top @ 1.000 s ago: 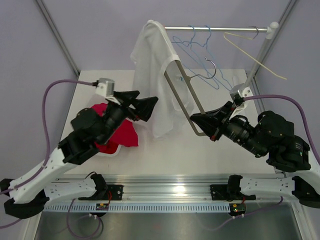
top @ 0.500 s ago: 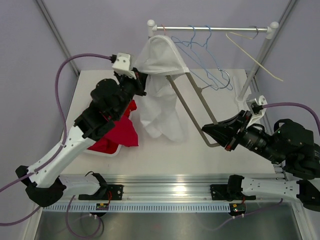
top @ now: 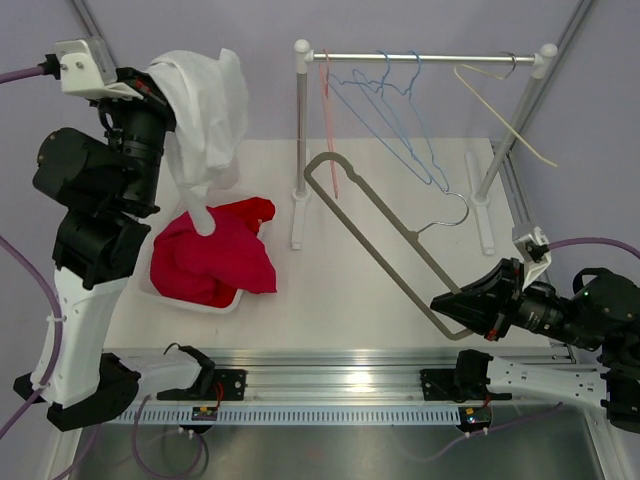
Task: Remove the t-shirt from the hanger
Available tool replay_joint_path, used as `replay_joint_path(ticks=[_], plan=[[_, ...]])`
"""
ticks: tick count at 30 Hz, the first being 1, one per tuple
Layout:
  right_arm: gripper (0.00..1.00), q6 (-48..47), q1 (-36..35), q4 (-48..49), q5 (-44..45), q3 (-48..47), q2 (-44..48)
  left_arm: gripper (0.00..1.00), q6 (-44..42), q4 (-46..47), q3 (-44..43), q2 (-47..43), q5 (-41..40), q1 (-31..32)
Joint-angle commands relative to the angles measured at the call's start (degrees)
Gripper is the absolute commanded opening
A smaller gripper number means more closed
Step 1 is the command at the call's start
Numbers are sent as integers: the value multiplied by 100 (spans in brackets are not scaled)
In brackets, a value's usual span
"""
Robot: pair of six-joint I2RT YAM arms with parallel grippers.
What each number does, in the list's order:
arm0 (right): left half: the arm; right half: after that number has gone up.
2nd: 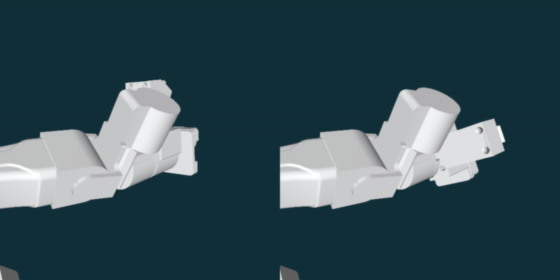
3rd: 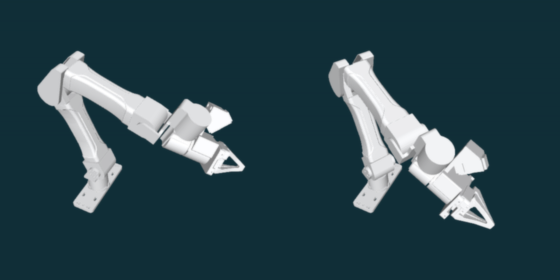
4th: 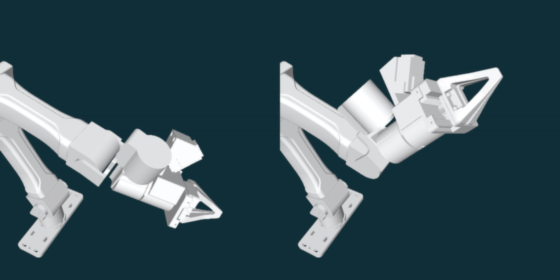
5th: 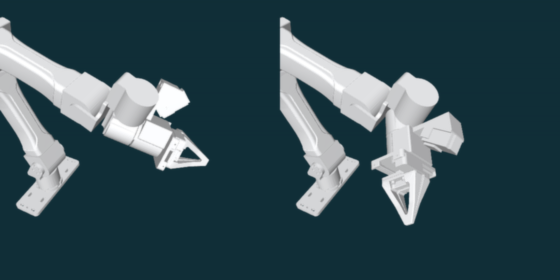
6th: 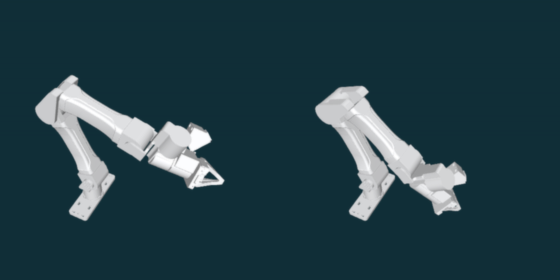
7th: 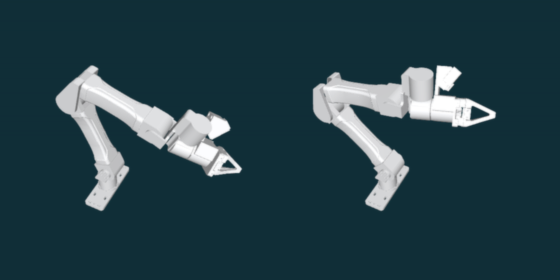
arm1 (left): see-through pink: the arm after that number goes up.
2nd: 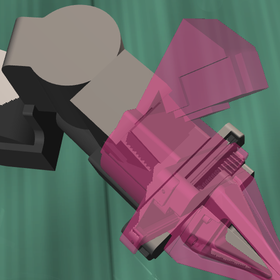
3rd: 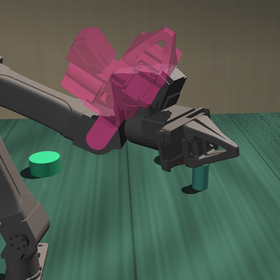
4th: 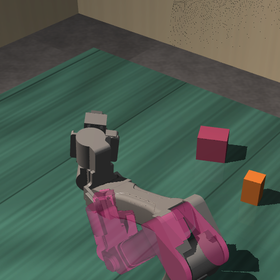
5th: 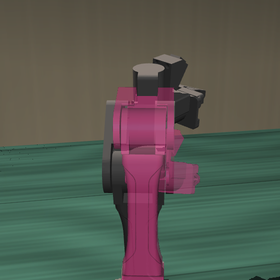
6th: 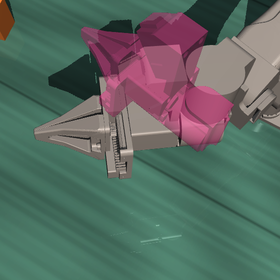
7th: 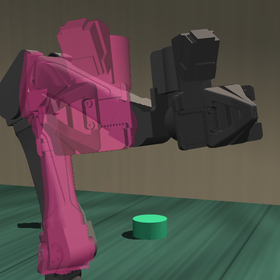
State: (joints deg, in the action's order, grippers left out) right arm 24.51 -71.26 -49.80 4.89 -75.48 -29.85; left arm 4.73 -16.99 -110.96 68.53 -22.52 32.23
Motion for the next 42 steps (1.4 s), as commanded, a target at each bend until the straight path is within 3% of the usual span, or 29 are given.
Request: replay_joint_path(ticks=[1,9,13,16,18,22,26,27,29,30,31,36,42], plan=[[0,-60,-37,85,134,-124,111,0,316,-295,-225,-121,194,-530],[0,-113,-28,67,548,34,14,0,1442,-209,1864,-1261,1048,-1710],[0,-96,-37,67,671,69,-4,0,1697,135,3602,-1781,1311,-2508],[0,-61,-28,58,899,95,31,0,1908,205,4412,-2019,1357,-3037],[0,-52,-28,58,1040,86,67,0,2013,214,4783,-2168,963,-3047],[0,-61,-37,-258,2039,-115,-117,2,2505,205,5698,-2449,916,-3047],[0,-244,-37,-443,3113,-256,-302,29,2770,91,6295,-2564,1539,-3047],[0,-263,-28,-591,3350,-343,-329,52,2813,82,6366,-2651,1741,-3047],[0,-263,-28,-820,4001,-475,-416,74,2788,12,6498,-3020,1848,-3047],[0,-263,-37,-995,4246,-572,-434,92,2779,-23,6525,-3152,1944,-3047],[0,-219,-37,-1101,4649,-625,-478,99,2770,-49,6551,-3275,2040,-3047],[0,-96,-28,-1628,5389,-854,-820,99,2446,-50,6587,-3802,3225,-3047],[0,-140,-10,-1971,6233,-1038,-1689,99,2252,-94,6412,-4146,4096,-2890]])
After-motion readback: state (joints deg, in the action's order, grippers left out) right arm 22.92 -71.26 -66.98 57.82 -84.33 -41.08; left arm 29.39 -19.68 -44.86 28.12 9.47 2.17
